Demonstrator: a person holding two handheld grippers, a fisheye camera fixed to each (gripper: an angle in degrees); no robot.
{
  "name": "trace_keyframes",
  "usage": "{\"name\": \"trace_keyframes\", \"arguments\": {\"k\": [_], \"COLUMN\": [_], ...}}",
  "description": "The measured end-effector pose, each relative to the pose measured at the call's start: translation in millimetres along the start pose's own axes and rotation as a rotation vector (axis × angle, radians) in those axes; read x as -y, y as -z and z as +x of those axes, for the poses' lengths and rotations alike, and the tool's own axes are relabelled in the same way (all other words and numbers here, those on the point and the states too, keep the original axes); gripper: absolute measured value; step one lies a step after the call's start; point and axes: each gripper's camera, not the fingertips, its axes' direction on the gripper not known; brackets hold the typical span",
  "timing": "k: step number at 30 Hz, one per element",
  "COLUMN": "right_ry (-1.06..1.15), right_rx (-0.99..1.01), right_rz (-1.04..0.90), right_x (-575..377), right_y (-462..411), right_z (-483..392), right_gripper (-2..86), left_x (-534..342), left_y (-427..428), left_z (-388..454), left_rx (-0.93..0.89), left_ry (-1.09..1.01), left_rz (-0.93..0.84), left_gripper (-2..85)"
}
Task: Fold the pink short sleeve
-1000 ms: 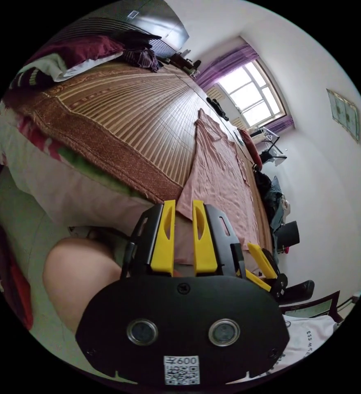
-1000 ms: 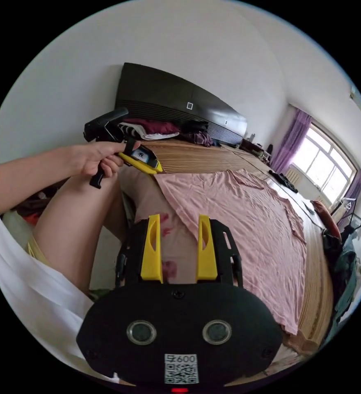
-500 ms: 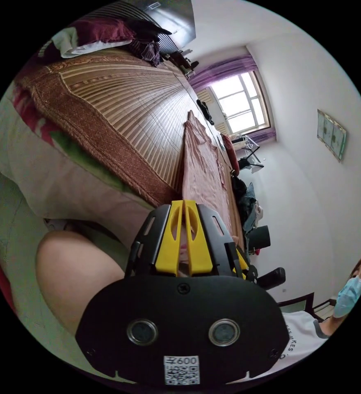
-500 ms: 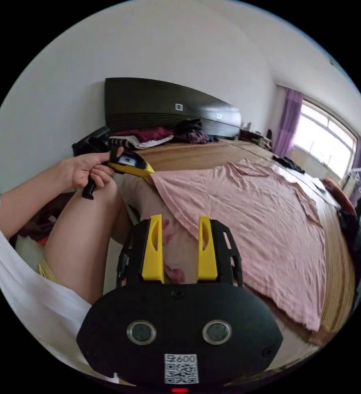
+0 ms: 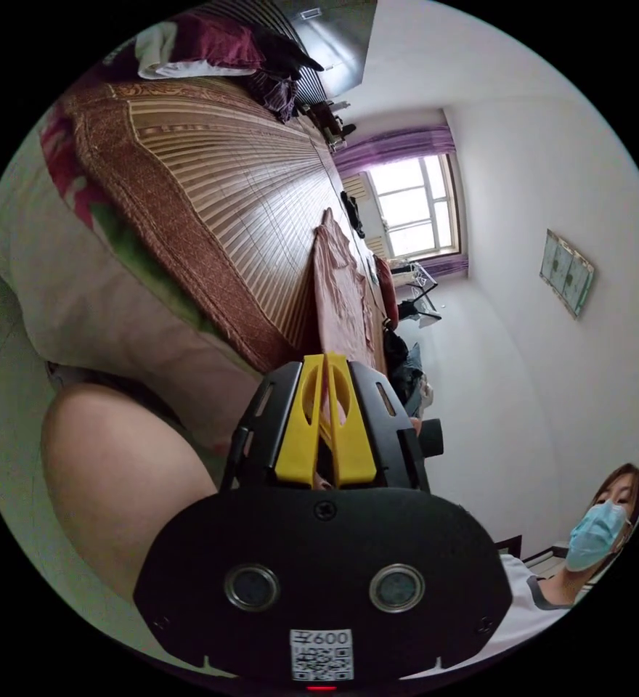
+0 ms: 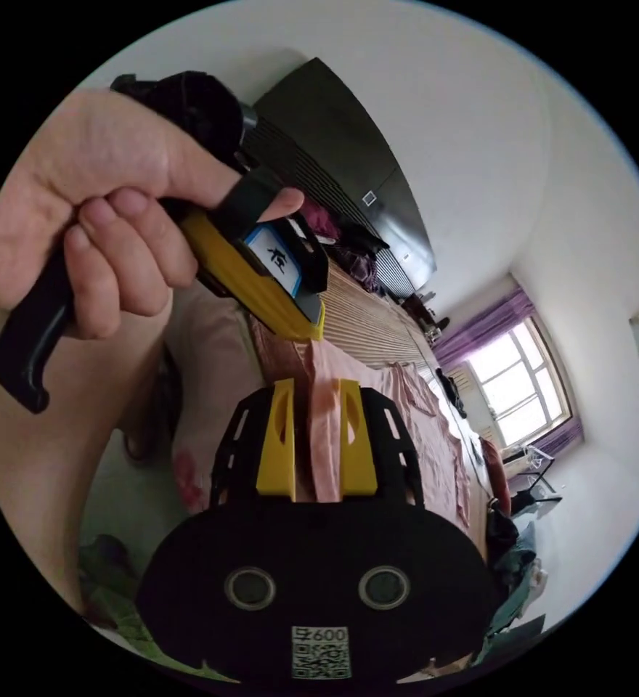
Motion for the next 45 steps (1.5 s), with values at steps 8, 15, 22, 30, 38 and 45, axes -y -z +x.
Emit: {"name": "trace_keyframes", "arguments": {"k": [8,15,22,30,38,45], "right_ry": [-0.009,-0.024,-0.145,-0.209,-0.206,-0.237], "right_rx": [-0.039,0.017,0.144,0.265,0.297,0.315], "right_rz": [-0.008,0.006,0.025,0.090,0.103,0.125], "right_x": [-115,-164,-206,-240,-242,-227], "right_y": [43,69,89,105,105,94], "right_z": [2,23,85,148,192,233], "right_gripper": [0.4,-0.8,-0.9,-0.9,-0.9,-0.9], "left_x": [-13,-83,-204,-305,-331,-320], "left_y": [-29,-29,-155,-294,-356,-391], "left_z": [-88,-83,-102,-233,-344,-428], "left_rx": [-0.017,0.515,0.994,1.319,1.418,1.421], "left_ry": [0.002,-0.477,-1.281,-1.571,-1.659,-1.661], "left_rz": [-0.012,0.249,0.030,0.113,0.087,0.109], "left_gripper": [1.4,7.1,11.5,9.4,10.7,10.5]}}
